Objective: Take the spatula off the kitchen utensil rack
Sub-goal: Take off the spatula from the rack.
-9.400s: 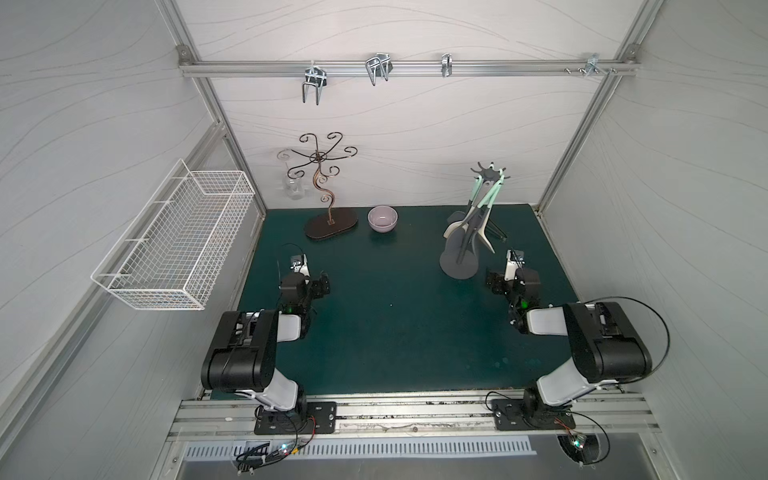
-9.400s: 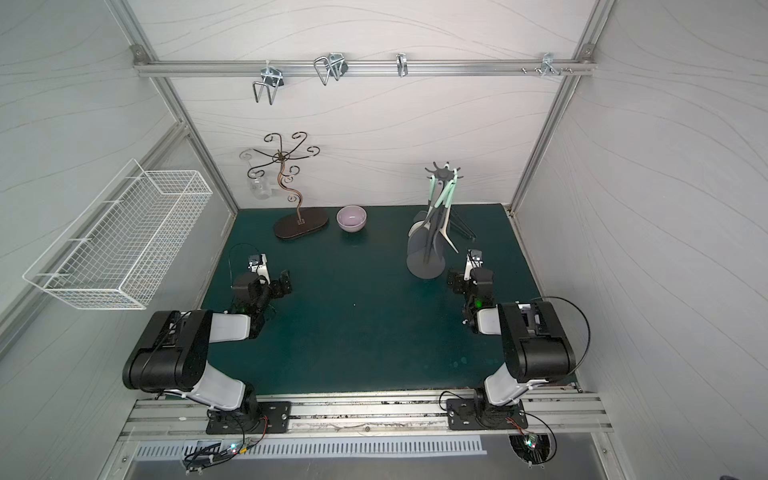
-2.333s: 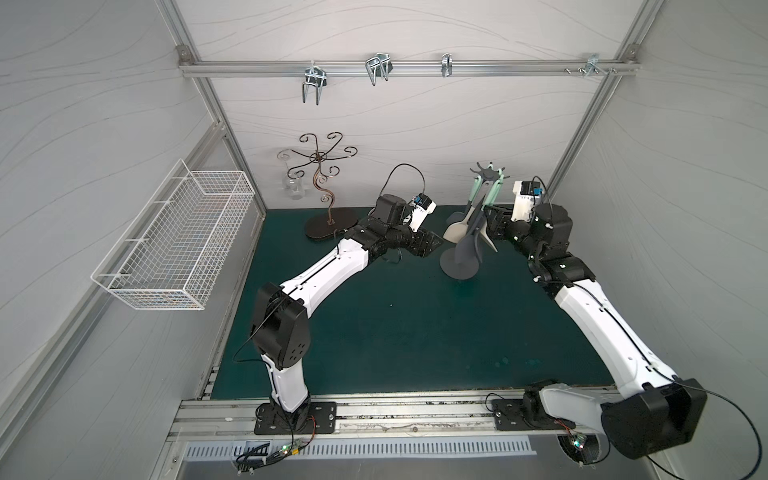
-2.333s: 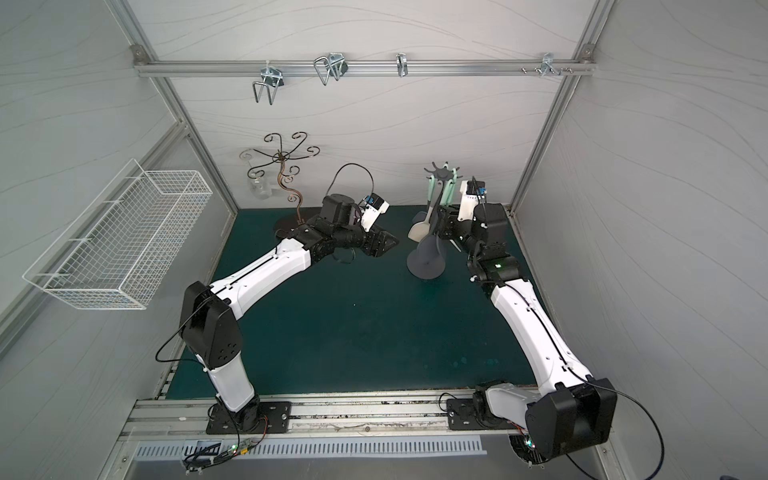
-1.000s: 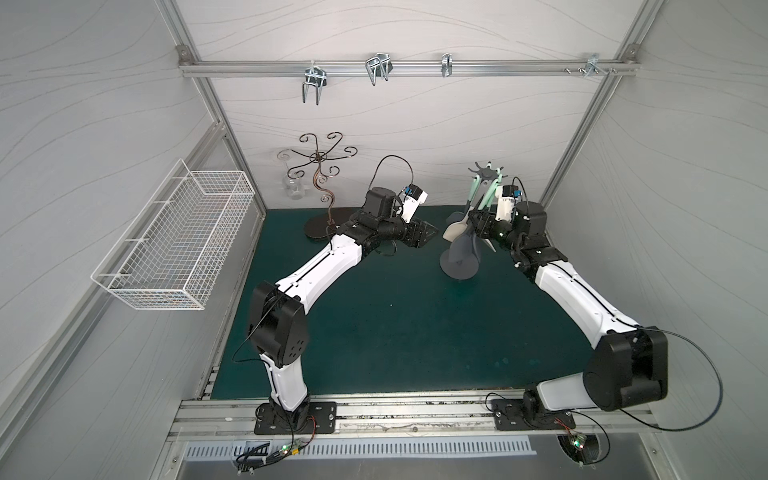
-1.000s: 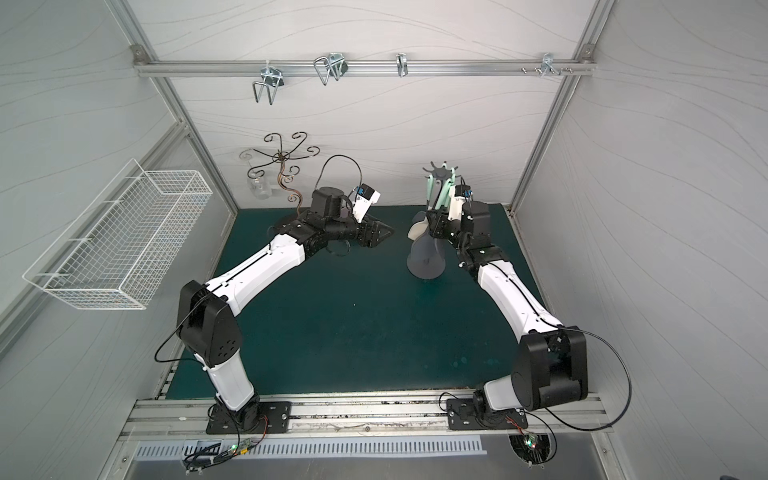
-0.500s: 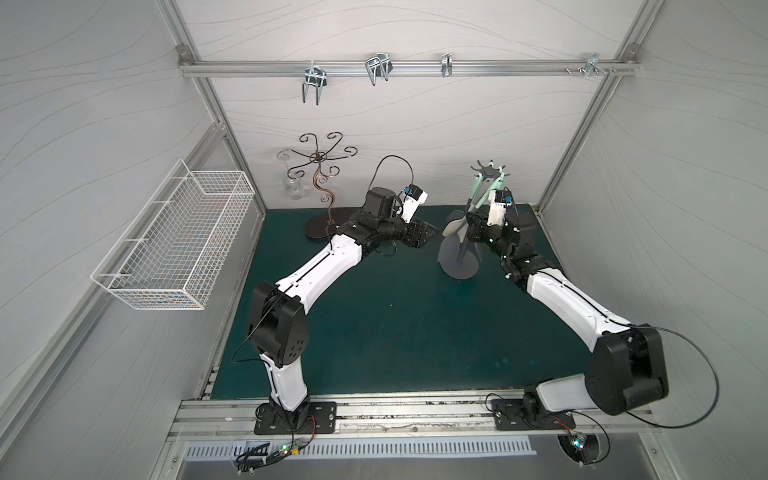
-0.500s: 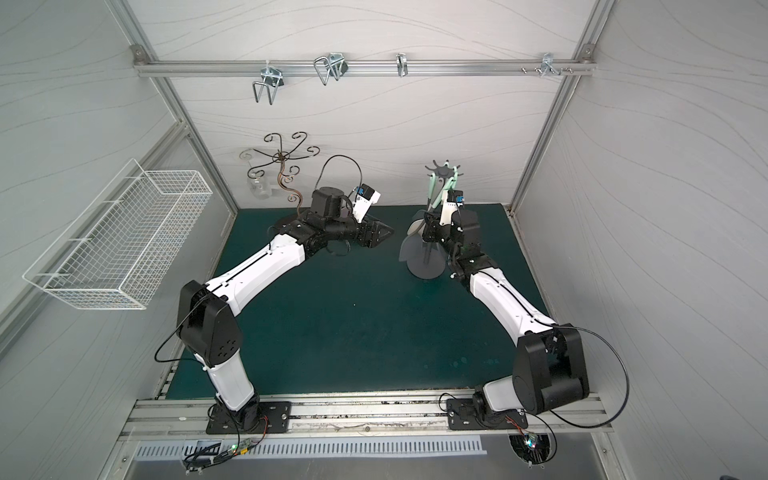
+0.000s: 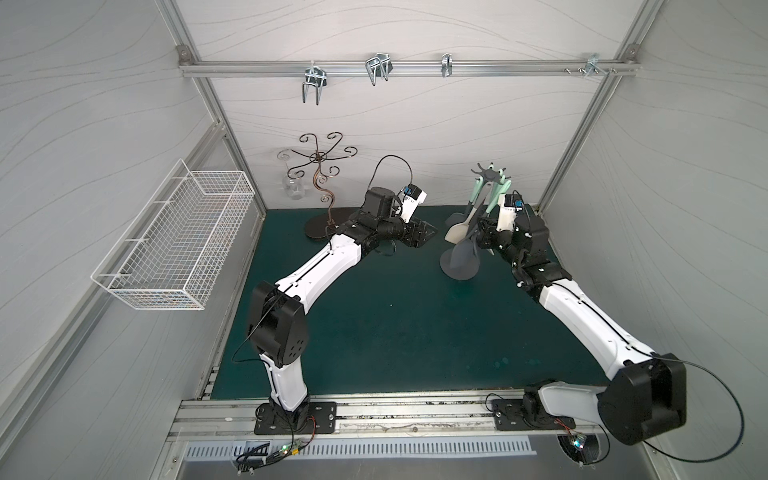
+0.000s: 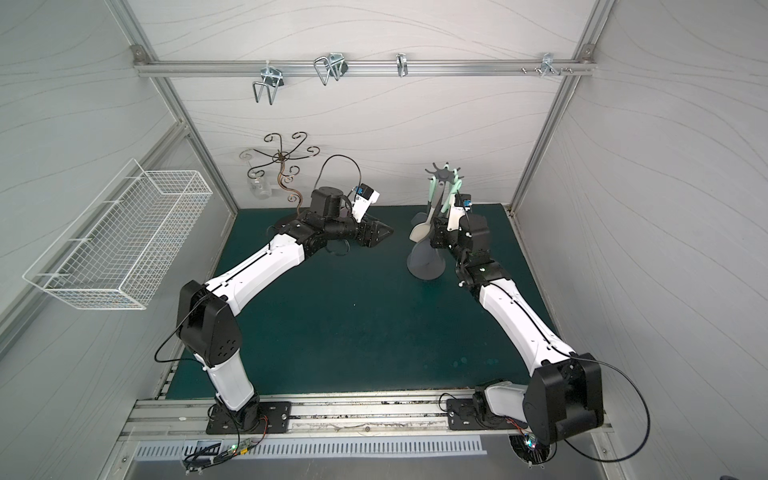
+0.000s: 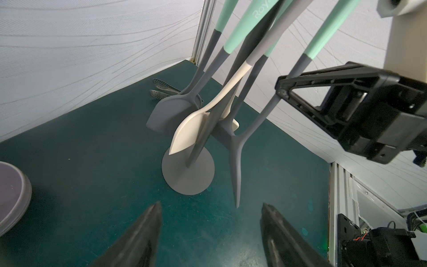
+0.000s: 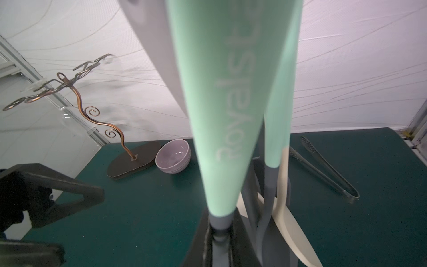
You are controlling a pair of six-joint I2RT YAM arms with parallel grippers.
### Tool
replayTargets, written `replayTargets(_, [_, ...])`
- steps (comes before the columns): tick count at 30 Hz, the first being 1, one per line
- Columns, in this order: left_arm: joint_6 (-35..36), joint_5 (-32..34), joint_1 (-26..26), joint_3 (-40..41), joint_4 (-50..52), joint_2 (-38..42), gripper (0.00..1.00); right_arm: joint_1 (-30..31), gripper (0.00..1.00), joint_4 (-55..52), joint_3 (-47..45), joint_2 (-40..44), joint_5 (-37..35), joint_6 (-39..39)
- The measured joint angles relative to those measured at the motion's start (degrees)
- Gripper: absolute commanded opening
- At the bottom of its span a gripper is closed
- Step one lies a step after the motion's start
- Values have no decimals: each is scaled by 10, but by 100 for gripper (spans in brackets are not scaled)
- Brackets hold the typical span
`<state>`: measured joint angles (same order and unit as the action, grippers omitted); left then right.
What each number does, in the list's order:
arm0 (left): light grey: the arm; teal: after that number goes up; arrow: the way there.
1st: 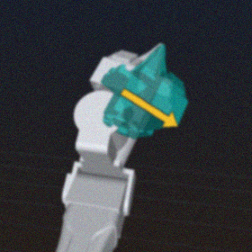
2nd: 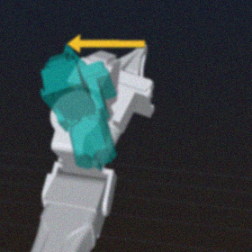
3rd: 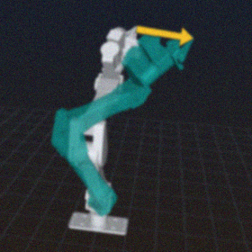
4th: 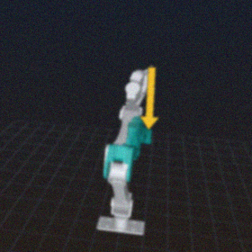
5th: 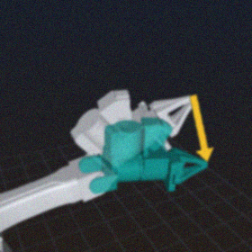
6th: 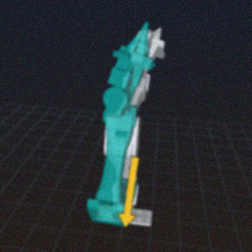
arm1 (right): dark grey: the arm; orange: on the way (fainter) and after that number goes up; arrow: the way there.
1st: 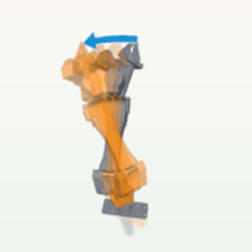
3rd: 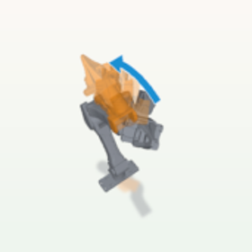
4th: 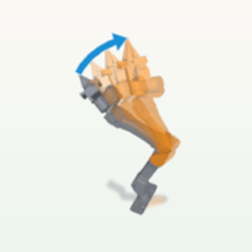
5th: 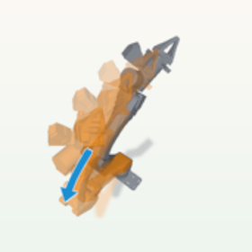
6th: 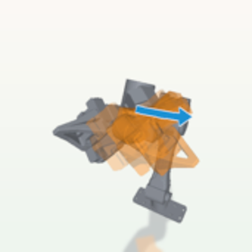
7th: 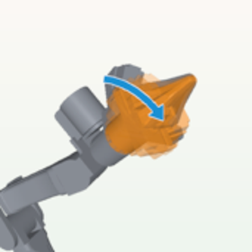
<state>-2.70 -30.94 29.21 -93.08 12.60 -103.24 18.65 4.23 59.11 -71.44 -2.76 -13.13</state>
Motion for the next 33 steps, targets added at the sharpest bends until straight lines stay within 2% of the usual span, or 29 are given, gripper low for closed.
replayTargets(12, [-6, 9, -7, 2, 21, 8, 72, -3, 0, -123, 18, 72, -3, 10])
replayTargets(15, [-6, 17, -7, 40, 19, 49, 73, -1, 0, -166, 27, 106, -2, -13])
replayTargets(18, [0, 33, 0, 105, 14, 117, 77, 16, 0, -206, 28, 144, -14, -38])
replayTargets(21, [22, 72, 41, 164, 9, 182, 82, 52, 0, -245, 28, 167, -42, -65])
replayTargets(27, [32, 141, 180, 249, 3, 251, 82, 149, 0, -319, 48, 155, -134, -106])
replayTargets(33, [-35, 148, 210, 333, -17, 269, 80, 224, 0, -337, 77, 132, -194, -134])
